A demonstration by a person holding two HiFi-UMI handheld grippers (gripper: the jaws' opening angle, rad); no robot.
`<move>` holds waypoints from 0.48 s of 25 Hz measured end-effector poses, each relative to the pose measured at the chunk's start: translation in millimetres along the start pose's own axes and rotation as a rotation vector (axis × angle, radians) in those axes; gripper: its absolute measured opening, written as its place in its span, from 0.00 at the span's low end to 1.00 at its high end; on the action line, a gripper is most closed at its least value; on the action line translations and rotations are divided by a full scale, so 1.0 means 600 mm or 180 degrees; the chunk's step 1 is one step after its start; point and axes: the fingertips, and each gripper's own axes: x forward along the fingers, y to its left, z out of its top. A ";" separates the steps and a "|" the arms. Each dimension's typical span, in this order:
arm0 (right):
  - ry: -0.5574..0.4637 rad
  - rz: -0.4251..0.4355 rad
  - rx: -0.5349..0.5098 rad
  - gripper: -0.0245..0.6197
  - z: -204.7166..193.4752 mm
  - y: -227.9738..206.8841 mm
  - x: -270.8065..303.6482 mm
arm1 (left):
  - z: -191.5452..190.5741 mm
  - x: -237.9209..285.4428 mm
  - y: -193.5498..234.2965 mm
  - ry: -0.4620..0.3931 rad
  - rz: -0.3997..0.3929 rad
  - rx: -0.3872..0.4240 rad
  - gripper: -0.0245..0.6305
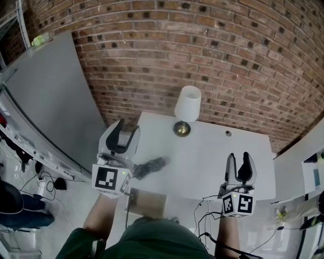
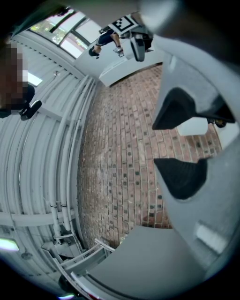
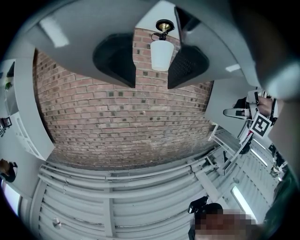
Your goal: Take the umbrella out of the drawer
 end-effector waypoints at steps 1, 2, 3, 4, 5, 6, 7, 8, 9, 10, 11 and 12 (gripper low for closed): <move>0.0004 0.0000 -0.0006 0.37 0.000 0.000 0.000 | 0.000 0.000 0.000 0.0001 -0.0001 0.0002 0.33; 0.0008 0.0000 -0.0009 0.37 0.000 -0.001 0.000 | 0.001 0.001 0.000 0.0004 -0.0002 0.0004 0.33; 0.0010 0.0001 -0.0010 0.37 0.001 -0.001 0.000 | 0.001 0.001 -0.001 0.0007 -0.0003 0.0007 0.33; 0.0011 0.0002 -0.0011 0.37 0.001 -0.001 0.000 | 0.001 0.002 -0.001 0.0009 -0.0003 0.0009 0.33; 0.0012 0.0003 -0.0012 0.37 0.001 -0.001 0.000 | 0.000 0.002 0.000 0.0012 -0.0003 0.0010 0.33; 0.0014 0.0003 -0.0014 0.37 0.001 0.000 0.000 | -0.001 0.001 0.000 0.0016 -0.0003 0.0010 0.33; 0.0016 0.0002 -0.0016 0.37 0.000 0.000 -0.001 | -0.002 0.001 0.000 0.0019 -0.0004 0.0009 0.33; 0.0018 0.0002 -0.0017 0.37 0.000 -0.001 -0.001 | -0.003 0.001 -0.001 0.0024 -0.0005 0.0008 0.33; 0.0022 0.0000 -0.0019 0.37 -0.001 -0.002 -0.002 | -0.004 0.001 -0.002 0.0031 -0.0007 0.0008 0.33; 0.0027 -0.0002 -0.0022 0.37 -0.002 -0.003 -0.002 | -0.005 0.001 -0.004 0.0039 -0.0010 0.0009 0.33; 0.0033 -0.0004 -0.0025 0.37 -0.003 -0.004 -0.003 | -0.005 0.001 -0.005 0.0043 -0.0012 0.0011 0.33; 0.0038 -0.0006 -0.0028 0.37 -0.004 -0.004 -0.003 | -0.006 0.001 -0.006 0.0044 -0.0012 0.0015 0.33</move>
